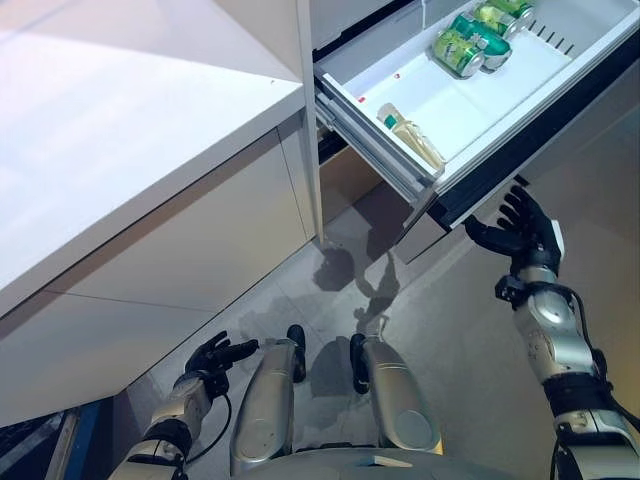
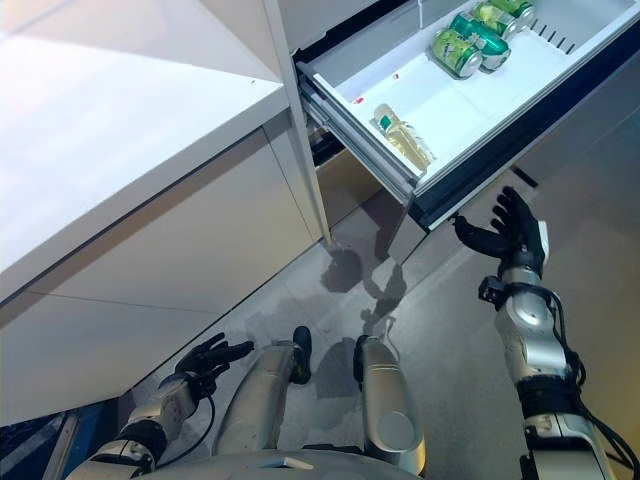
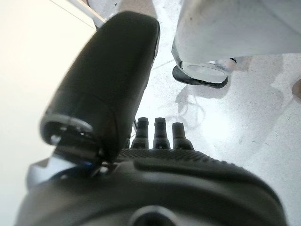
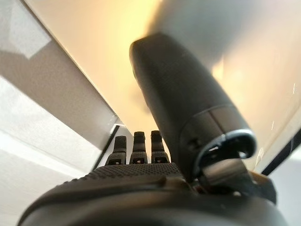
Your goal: Put drinks into fridge and close the fridge
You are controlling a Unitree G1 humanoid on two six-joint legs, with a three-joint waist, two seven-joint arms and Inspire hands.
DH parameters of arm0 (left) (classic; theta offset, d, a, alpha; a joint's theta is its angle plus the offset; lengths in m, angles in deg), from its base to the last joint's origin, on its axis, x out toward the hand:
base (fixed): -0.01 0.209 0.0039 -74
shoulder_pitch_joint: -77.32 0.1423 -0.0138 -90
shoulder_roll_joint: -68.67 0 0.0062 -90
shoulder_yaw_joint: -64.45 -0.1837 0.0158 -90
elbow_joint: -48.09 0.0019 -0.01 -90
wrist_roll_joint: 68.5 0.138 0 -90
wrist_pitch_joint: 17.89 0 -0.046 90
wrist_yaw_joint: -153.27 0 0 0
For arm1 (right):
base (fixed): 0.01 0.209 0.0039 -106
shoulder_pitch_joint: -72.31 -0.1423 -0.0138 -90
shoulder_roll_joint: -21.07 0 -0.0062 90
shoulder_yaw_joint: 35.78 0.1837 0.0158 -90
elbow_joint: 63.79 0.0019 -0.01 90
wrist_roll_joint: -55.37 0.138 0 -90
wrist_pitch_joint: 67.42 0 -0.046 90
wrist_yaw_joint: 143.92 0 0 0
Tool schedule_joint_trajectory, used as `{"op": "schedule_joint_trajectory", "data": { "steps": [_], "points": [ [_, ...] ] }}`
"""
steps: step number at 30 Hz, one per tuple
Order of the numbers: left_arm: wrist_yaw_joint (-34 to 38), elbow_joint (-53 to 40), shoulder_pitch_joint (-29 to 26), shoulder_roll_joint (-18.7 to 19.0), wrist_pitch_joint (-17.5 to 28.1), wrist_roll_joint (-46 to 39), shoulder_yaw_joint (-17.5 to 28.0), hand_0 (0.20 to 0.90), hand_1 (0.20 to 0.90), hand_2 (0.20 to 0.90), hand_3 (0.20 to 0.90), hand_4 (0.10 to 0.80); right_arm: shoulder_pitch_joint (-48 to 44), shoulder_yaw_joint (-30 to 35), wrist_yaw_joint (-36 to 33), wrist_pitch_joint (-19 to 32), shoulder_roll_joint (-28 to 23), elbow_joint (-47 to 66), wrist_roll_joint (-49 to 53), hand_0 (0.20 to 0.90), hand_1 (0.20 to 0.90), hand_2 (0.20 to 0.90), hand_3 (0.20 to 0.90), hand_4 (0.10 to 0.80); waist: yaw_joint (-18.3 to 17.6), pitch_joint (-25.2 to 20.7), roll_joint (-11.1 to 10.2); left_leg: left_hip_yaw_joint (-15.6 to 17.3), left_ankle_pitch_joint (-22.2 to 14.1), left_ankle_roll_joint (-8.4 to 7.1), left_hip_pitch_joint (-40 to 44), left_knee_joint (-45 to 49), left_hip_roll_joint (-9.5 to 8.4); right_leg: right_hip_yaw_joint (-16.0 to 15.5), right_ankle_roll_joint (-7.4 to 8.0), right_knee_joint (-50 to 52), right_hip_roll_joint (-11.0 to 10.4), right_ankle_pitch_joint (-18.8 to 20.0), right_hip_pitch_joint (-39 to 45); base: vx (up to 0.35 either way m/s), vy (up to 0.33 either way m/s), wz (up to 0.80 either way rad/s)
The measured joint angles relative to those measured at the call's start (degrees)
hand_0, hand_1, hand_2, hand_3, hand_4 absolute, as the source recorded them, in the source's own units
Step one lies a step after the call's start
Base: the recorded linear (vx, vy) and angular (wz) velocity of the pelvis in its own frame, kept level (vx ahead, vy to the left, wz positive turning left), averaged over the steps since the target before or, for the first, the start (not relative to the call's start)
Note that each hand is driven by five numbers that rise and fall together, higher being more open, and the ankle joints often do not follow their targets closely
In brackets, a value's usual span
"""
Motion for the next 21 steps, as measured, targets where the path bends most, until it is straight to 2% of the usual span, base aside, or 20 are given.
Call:
{"op": "schedule_joint_trajectory", "data": {
  "steps": [12, 21],
  "points": [
    [2.1, 0.0, -5.8, 0.2, -1.9, -1.1, -3.2, 0.900, 0.900, 0.900, 0.900, 0.800, -18.2, -9.4, -2.1, -6.5, -3.7, -1.5, -2.9, 0.900, 0.900, 0.900, 0.900, 0.800, 0.3, 4.0, 1.7, -1.7, 1.2, -1.05, -4.3, 2.1, -0.24, -0.8, -0.73, 3.1, 0.0, 0.4, -4.4, -0.019, -0.003, 0.02],
    [2.4, 0.5, -8.0, -0.2, -2.5, -2.2, -4.7, 0.900, 0.900, 0.900, 0.900, 0.800, -30.9, -16.9, -2.9, -8.0, -4.4, -6.6, -3.4, 0.900, 0.900, 0.900, 0.900, 0.800, 4.6, 4.8, 2.7, -4.7, 2.6, -2.87, -5.1, 0.4, -0.16, -3.8, -2.28, 2.8, 0.0, 0.3, -4.8, -0.002, -0.012, 0.14]
  ]
}}
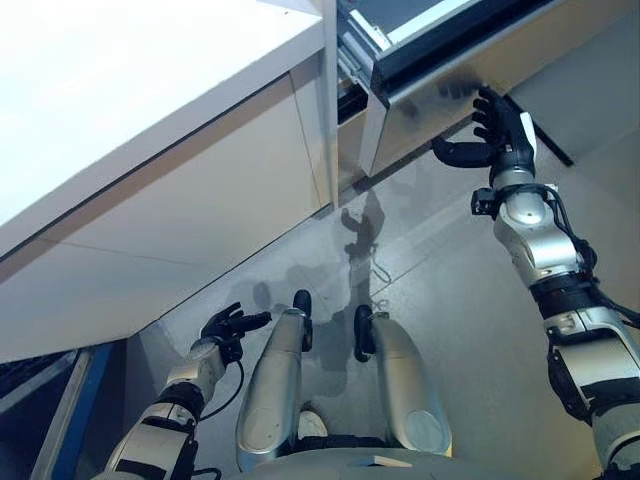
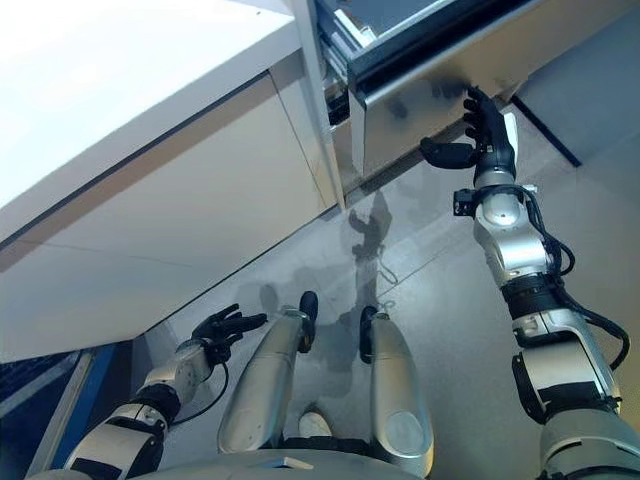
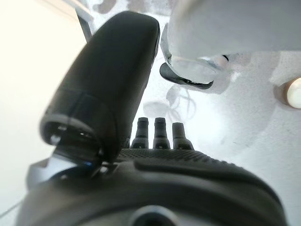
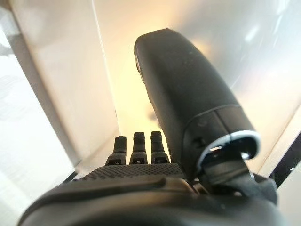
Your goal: Put drinks into fridge and close the fridge
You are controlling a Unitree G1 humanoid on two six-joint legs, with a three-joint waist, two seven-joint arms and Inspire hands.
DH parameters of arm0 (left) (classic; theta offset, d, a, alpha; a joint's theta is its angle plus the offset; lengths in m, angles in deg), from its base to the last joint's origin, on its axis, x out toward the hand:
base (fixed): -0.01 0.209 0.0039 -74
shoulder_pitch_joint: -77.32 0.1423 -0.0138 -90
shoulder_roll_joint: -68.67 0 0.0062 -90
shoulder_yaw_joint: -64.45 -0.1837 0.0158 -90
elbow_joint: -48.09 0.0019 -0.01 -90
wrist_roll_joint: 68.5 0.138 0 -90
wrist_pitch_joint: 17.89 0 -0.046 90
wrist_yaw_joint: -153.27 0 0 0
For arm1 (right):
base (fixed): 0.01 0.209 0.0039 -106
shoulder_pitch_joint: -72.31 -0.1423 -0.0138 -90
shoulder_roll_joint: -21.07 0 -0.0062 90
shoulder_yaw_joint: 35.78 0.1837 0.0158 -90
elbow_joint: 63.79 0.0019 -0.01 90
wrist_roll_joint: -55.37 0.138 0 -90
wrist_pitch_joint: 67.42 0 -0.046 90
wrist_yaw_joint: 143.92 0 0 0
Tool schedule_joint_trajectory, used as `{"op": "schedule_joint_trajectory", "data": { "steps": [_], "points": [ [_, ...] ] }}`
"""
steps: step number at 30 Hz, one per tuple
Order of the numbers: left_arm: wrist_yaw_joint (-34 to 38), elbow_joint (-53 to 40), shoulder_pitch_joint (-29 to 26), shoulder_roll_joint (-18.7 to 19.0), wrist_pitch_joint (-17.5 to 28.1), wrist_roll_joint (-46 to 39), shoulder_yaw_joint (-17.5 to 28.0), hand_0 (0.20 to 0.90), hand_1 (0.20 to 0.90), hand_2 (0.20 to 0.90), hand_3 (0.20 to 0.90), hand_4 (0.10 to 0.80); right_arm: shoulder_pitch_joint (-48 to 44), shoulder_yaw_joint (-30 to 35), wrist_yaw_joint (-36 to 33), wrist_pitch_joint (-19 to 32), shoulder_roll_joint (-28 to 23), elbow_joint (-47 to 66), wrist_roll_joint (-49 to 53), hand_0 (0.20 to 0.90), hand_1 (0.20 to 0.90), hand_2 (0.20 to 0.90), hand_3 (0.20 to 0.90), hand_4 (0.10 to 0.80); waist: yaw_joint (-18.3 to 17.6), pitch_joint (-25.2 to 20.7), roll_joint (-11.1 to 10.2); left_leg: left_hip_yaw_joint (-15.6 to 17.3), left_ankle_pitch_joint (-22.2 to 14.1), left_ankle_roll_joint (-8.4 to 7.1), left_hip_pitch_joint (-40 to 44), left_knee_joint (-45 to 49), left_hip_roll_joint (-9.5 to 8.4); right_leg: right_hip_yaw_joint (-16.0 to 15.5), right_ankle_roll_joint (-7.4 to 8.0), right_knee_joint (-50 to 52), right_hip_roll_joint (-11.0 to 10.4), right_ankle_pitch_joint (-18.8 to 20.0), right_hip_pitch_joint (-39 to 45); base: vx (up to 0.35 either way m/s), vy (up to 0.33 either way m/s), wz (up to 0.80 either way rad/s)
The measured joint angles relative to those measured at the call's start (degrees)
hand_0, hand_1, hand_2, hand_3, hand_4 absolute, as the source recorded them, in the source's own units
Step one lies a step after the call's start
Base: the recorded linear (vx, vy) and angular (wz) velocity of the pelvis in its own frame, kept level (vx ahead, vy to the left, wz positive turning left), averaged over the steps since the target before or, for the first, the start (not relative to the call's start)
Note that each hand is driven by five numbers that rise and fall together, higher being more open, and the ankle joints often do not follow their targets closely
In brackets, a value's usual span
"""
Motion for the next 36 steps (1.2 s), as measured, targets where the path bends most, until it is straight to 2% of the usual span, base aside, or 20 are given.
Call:
{"op": "schedule_joint_trajectory", "data": {
  "steps": [3, 8, 9, 12, 16, 22, 24, 28, 30, 32, 34, 36],
  "points": [
    [0.1, 0.0, -0.5, -0.1, 0.0, 0.0, -1.6, 0.900, 0.900, 0.900, 0.900, 0.800, -4.9, -3.2, 0.0, -0.2, 0.7, -2.2, 0.0, 0.900, 0.900, 0.900, 0.900, 0.800, 0.9, 0.2, 0.4, -0.9, 0.5, -0.74, 0.1, -0.5, -0.03, -0.9, -0.20, -0.5, 0.0, 0.1, 0.4, -0.003, 0.010, 0.14],
    [-0.3, 0.0, -1.0, 0.0, 0.1, 0.0, -2.7, 0.900, 0.900, 0.900, 0.900, 0.800, -11.4, -10.0, 2.2, -0.2, 5.4, -4.4, -0.8, 0.900, 0.900, 0.900, 0.900, 0.800, 4.2, 0.2, 0.5, -2.4, 1.5, -1.03, 2.9, -3.0, -0.30, -2.6, -0.77, -2.3, -0.4, 0.0, 3.6, 0.032, -0.008, 0.18],
    [-0.4, 0.1, -0.8, 0.2, 0.0, 0.0, -3.0, 0.900, 0.900, 0.900, 0.900, 0.800, -11.3, -9.5, 0.5, -0.5, 6.6, -6.0, -0.5, 0.900, 0.900, 0.900, 0.900, 0.800, 4.0, 0.2, 0.5, -3.0, 1.6, -1.03, 3.4, -3.2, -0.40, -3.1, -0.94, -2.9, -0.4, -0.1, 4.5, 0.045, -0.013, 0.19],
    [-1.1, 0.0, -1.1, 0.1, 0.0, 0.2, -4.0, 0.900, 0.900, 0.900, 0.900, 0.800, -11.3, -9.6, 0.3, -0.5, 5.9, -7.2, -0.5, 0.900, 0.900, 0.900, 0.900, 0.800, 4.5, 0.2, 0.5, -3.1, 2.3, -0.87, 4.2, -5.0, -0.95, -3.4, -1.31, -3.2, -1.1, -0.1, 4.9, 0.042, 0.002, 0.13],
    [-2.2, 0.0, -0.7, 0.2, 0.0, 0.3, -4.0, 0.900, 0.900, 0.900, 0.900, 0.800, -11.3, -9.5, -3.8, -0.5, 6.0, -7.6, -0.4, 0.900, 0.900, 0.900, 0.900, 0.800, 4.8, 0.2, 0.5, -3.3, 3.4, -0.56, 4.6, -6.1, -0.97, -4.1, -1.44, -3.8, -1.4, 0.0, 5.3, 0.019, 0.032, 0.10],
    [-3.1, -0.1, 0.3, 0.0, 0.2, 0.8, -3.9, 0.900, 0.900, 0.900, 0.900, 0.800, -9.9, -6.9, -8.7, -0.4, 6.2, -8.1, 1.2, 0.900, 0.900, 0.900, 0.900, 0.800, 4.8, 0.2, 0.5, -3.2, 5.0, -0.22, 9.7, -11.6, -0.86, -4.4, -0.65, -8.5, -1.6, 1.1, 10.0, 0.035, 0.074, 0.04],
    [-3.1, -0.8, 1.6, -0.3, 0.5, 2.1, -3.8, 0.900, 0.900, 0.900, 0.900, 0.800, -3.6, -1.3, -9.1, 1.1, 6.3, -2.3, 1.3, 0.900, 0.900, 0.900, 0.900, 0.800, 4.8, 0.1, 0.4, -2.8, 5.4, 0.19, 13.5, -15.1, -0.44, -3.9, 0.03, -12.5, -1.1, 2.2, 13.6, 0.041, 0.074, -0.11],
    [-2.6, -3.3, 5.4, -0.7, 0.7, 2.4, -3.0, 0.900, 0.900, 0.900, 0.900, 0.800, 7.8, 3.5, -8.5, 3.1, 6.6, 7.3, 1.2, 0.900, 0.900, 0.900, 0.900, 0.800, 3.9, -0.9, -0.1, -0.8, 6.2, 0.91, 18.9, -20.5, 0.21, -2.0, 1.42, -18.6, -0.6, 3.9, 18.7, 0.038, 0.067, -0.25],
    [-2.3, -4.1, 8.4, -0.9, 0.8, 2.5, -1.5, 0.900, 0.900, 0.900, 0.900, 0.800, 16.5, 5.2, -5.9, 3.8, 7.4, 8.4, 0.7, 0.900, 0.900, 0.900, 0.900, 0.800, 2.8, -3.5, -1.5, 0.5, 6.7, 1.66, 21.9, -24.4, 0.45, -0.6, 2.42, -22.8, -0.3, 5.1, 21.2, 0.050, 0.066, -0.26],
    [-2.3, -5.2, 12.2, -1.4, 1.3, 2.5, 1.0, 0.900, 0.900, 0.900, 0.900, 0.800, 27.0, 9.5, -1.8, 5.6, 10.8, 8.1, 0.5, 0.900, 0.900, 0.900, 0.900, 0.800, 2.6, -7.3, -3.0, 1.7, 7.1, 2.11, 25.5, -28.5, 0.57, 0.4, 3.02, -27.4, -0.1, 6.0, 24.8, 0.017, 0.034, -0.24],
    [-2.8, -5.0, 16.0, -1.2, 1.3, 2.9, 2.4, 0.900, 0.900, 0.900, 0.900, 0.800, 36.3, 9.6, 0.4, 5.2, 12.2, 5.5, 0.5, 0.900, 0.900, 0.900, 0.900, 0.800, 0.8, -12.1, -4.4, 2.7, 7.2, 2.66, 28.2, -31.7, 0.54, 0.9, 3.65, -31.8, -0.1, 6.9, 27.8, -0.013, 0.020, -0.22],
    [-3.9, -4.6, 18.4, -0.9, 1.4, 3.8, 3.4, 0.900, 0.900, 0.900, 0.900, 0.800, 41.4, 10.2, 1.3, 4.9, 14.1, 1.9, 0.1, 0.900, 0.900, 0.900, 0.900, 0.800, -1.1, -14.8, -5.4, 3.8, 7.3, 2.85, 30.7, -34.2, 0.58, 1.9, 4.07, -35.3, 0.0, 8.0, 30.4, -0.041, 0.006, -0.28]
  ]
}}
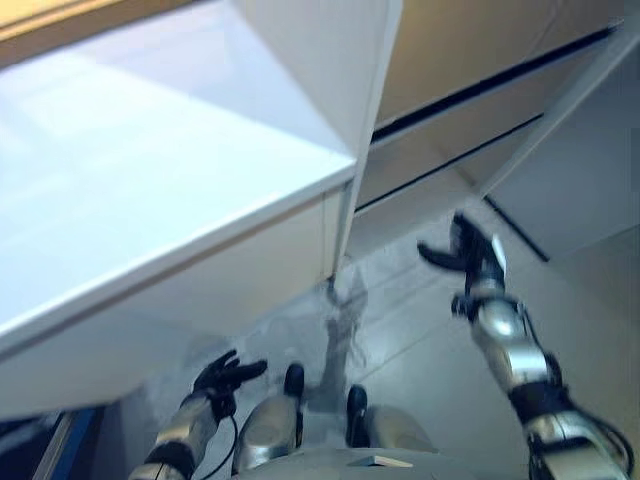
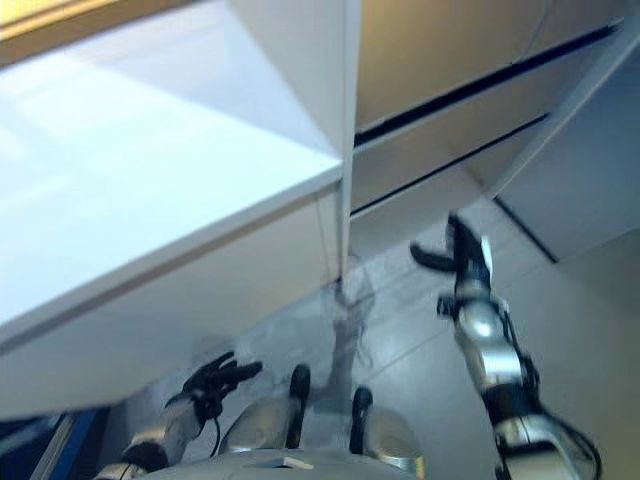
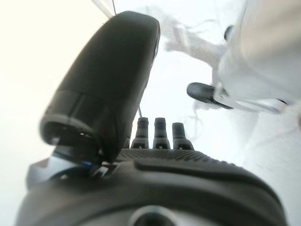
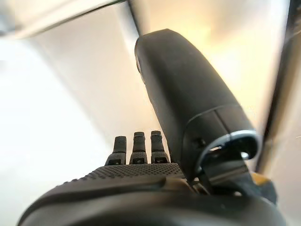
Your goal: Put drinks into fridge and close the fridge
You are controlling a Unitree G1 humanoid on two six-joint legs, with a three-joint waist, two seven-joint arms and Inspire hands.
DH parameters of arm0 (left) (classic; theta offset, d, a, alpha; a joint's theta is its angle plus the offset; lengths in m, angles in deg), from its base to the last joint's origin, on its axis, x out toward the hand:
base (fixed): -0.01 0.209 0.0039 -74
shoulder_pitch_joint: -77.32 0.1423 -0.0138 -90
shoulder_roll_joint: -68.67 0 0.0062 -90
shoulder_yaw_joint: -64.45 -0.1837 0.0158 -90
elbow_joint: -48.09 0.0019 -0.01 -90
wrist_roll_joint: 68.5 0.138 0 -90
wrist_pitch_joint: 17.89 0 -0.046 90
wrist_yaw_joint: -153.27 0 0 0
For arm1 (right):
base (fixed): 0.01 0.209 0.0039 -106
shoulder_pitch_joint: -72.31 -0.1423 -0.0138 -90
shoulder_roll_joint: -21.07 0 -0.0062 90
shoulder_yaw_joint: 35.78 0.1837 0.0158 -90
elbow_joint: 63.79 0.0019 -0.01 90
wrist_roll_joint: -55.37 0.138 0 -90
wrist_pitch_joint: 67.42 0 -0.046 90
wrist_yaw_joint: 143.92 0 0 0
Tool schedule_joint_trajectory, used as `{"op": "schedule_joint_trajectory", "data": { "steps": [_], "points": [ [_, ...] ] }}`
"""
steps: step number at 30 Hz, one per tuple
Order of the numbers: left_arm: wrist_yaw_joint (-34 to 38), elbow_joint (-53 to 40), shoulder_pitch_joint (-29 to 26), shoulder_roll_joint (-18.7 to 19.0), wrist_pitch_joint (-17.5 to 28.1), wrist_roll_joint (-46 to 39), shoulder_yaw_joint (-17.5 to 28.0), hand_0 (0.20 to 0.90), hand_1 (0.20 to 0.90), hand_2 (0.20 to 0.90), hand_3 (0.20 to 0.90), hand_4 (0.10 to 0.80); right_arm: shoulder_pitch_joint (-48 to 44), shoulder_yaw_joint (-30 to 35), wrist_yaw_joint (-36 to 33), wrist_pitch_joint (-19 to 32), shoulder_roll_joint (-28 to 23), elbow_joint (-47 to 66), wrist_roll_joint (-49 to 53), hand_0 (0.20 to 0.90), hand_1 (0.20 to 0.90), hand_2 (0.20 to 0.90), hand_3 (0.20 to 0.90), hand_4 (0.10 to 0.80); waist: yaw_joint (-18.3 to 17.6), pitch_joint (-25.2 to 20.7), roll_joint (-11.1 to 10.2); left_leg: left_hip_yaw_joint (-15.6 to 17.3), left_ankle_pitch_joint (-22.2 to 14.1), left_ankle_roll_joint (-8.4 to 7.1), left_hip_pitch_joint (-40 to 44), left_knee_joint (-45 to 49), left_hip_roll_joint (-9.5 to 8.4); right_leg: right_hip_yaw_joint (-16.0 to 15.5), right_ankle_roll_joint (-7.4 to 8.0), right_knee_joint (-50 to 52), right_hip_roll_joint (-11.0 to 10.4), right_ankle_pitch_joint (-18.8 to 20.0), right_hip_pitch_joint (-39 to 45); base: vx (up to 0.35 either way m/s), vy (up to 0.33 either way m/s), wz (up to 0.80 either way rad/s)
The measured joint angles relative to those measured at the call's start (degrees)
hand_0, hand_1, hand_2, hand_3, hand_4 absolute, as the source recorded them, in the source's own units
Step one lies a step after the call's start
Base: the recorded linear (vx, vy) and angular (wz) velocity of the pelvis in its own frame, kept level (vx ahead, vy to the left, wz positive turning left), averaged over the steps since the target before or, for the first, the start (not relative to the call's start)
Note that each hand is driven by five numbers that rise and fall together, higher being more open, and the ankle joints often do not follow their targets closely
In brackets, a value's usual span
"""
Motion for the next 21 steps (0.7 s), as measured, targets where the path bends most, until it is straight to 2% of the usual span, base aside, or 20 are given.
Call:
{"op": "schedule_joint_trajectory", "data": {
  "steps": [3, 5, 10, 13, 16, 21],
  "points": [
    [-1.6, 2.9, 0.4, 0.2, 0.2, 0.4, 0.2, 0.900, 0.900, 0.900, 0.900, 0.800, 4.5, 0.9, 0.4, -0.3, 2.6, -8.1, -2.8, 0.900, 0.900, 0.900, 0.900, 0.800, -2.0, -3.2, -0.6, 1.4, 0.3, 0.36, 2.1, -2.9, 0.37, 1.3, 0.42, -4.8, 0.4, 2.0, 2.3, -0.075, -0.014, -0.26],
    [-3.1, 5.8, 0.1, 0.2, 0.8, 0.7, 0.2, 0.900, 0.900, 0.900, 0.900, 0.800, 5.6, 0.9, 1.3, -0.4, 4.2, -17.4, -4.0, 0.900, 0.900, 0.900, 0.900, 0.800, -2.4, -5.7, -0.6, 1.9, 0.3, 0.34, 2.5, -3.8, 0.52, 2.1, 0.39, -6.6, 0.6, 2.8, 2.9, -0.064, -0.017, -0.19],
    [-7.0, 12.2, 0.8, 0.0, 5.5, 2.2, 0.0, 0.900, 0.900, 0.900, 0.900, 0.800, 8.1, 0.7, 6.4, -0.6, 6.6, -36.4, -8.4, 0.900, 0.900, 0.900, 0.900, 0.800, -2.8, -8.4, 0.0, 2.3, 0.4, 0.21, 4.2, -5.2, 0.71, 2.2, 0.30, -8.0, 0.8, 3.1, 4.2, -0.009, -0.002, -0.01],
    [-8.2, 15.1, 1.8, -0.3, 7.7, 3.1, -0.1, 0.900, 0.900, 0.900, 0.900, 0.800, 8.9, 0.7, 10.2, -0.9, 7.6, -42.7, -10.2, 0.900, 0.900, 0.900, 0.900, 0.800, -3.4, -8.8, 0.6, 2.6, 0.4, 0.20, 4.8, -5.3, 0.74, 2.5, 0.26, -8.0, 0.9, 3.1, 4.5, -0.014, -0.006, -0.07],
    [-8.5, 17.4, 2.4, -0.5, 8.9, 3.2, -0.3, 0.900, 0.900, 0.900, 0.900, 0.800, 9.8, 0.6, 12.2, -1.7, 8.8, -44.3, -10.2, 0.900, 0.900, 0.900, 0.900, 0.800, -3.4, -9.1, 0.7, 3.1, 0.4, 0.20, 5.2, -5.5, 0.80, 3.0, 0.25, -7.9, 0.9, 3.1, 4.7, -0.009, -0.006, -0.08],
    [-8.4, 20.3, 2.5, -1.3, 8.8, 3.2, -0.5, 0.900, 0.900, 0.900, 0.900, 0.800, 9.8, 0.7, 13.6, -4.0, 9.9, -45.6, -10.1, 0.900, 0.900, 0.900, 0.900, 0.800, -3.7, -9.3, 0.6, 3.4, 0.5, 0.26, 5.3, -5.5, 0.77, 3.2, 0.22, -7.9, 0.9, 3.1, 4.6, -0.003, 0.001, -0.02]
  ]
}}
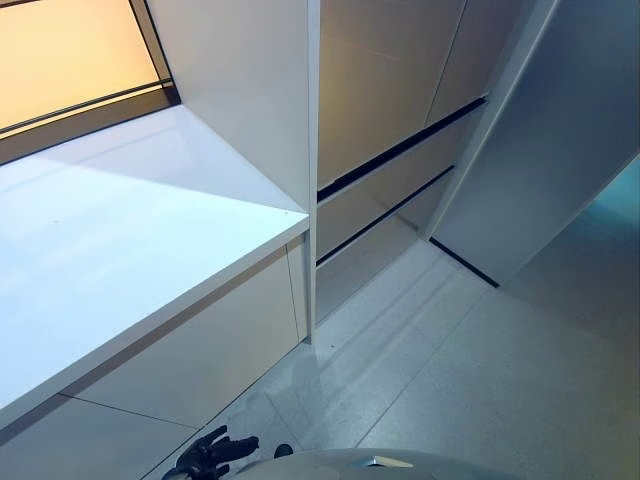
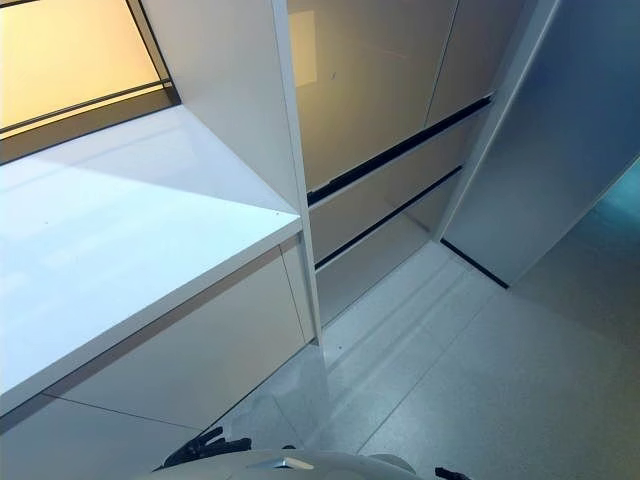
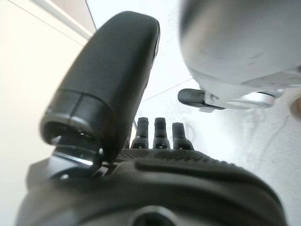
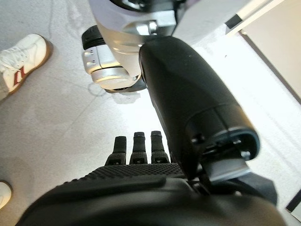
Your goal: Put drinks into fridge and close the fridge
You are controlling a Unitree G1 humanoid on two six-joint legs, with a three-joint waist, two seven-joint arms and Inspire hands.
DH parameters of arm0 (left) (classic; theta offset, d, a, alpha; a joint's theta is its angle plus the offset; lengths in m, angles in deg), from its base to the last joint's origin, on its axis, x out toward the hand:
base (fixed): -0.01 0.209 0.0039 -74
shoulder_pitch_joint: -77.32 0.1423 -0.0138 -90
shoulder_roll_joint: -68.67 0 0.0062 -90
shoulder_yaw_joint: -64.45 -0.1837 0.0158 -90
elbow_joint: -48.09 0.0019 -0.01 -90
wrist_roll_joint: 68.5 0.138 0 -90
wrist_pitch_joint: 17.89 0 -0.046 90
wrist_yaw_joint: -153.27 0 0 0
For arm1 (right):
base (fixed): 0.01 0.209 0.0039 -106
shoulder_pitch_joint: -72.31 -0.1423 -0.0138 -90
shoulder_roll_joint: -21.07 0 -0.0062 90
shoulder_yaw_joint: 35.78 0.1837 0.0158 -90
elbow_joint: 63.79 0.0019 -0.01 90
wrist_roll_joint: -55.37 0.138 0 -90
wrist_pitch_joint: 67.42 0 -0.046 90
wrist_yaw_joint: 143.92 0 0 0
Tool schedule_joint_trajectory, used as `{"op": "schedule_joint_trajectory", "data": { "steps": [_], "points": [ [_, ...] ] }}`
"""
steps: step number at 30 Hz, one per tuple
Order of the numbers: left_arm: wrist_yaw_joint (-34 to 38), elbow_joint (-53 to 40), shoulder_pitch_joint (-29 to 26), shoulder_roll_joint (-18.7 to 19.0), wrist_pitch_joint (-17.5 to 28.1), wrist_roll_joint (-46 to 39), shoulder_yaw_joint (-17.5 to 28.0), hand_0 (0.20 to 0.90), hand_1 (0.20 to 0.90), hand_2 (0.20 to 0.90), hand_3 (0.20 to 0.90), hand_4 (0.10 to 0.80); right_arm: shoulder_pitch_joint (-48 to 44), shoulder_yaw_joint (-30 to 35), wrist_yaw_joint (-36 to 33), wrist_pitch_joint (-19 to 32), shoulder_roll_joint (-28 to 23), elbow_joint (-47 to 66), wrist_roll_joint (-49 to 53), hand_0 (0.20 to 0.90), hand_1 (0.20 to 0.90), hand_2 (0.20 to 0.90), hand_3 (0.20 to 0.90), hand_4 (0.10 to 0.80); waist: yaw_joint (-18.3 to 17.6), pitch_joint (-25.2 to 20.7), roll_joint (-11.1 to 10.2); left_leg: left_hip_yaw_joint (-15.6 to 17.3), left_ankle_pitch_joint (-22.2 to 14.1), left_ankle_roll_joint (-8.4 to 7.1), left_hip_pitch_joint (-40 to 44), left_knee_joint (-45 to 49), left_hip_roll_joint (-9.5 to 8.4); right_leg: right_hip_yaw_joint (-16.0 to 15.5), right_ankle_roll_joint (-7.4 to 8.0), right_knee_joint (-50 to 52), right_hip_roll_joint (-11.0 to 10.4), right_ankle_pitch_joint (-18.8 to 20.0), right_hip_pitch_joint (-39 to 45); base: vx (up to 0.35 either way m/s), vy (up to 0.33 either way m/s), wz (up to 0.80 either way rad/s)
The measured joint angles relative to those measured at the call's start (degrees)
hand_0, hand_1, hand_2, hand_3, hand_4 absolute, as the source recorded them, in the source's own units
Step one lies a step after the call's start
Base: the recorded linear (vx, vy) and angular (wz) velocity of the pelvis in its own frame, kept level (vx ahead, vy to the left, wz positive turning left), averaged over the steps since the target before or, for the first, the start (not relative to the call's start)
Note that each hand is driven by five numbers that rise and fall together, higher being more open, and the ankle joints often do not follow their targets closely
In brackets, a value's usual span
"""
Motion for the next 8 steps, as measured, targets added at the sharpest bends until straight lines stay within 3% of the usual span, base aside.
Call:
{"op": "schedule_joint_trajectory", "data": {
  "steps": [8],
  "points": [
    [0.0, -0.1, -0.2, -0.2, 0.2, -0.2, -1.2, 0.900, 0.900, 0.900, 0.900, 0.800, -0.7, -0.3, 1.0, -1.0, -0.2, -0.1, -0.1, 0.900, 0.900, 0.900, 0.900, 0.800, 0.0, -0.1, 0.1, -0.1, 0.0, 0.00, 0.0, 0.0, -0.04, 0.0, -0.08, 0.0, 0.0, 0.1, 0.0, 0.000, 0.000, 0.00]
  ]
}}
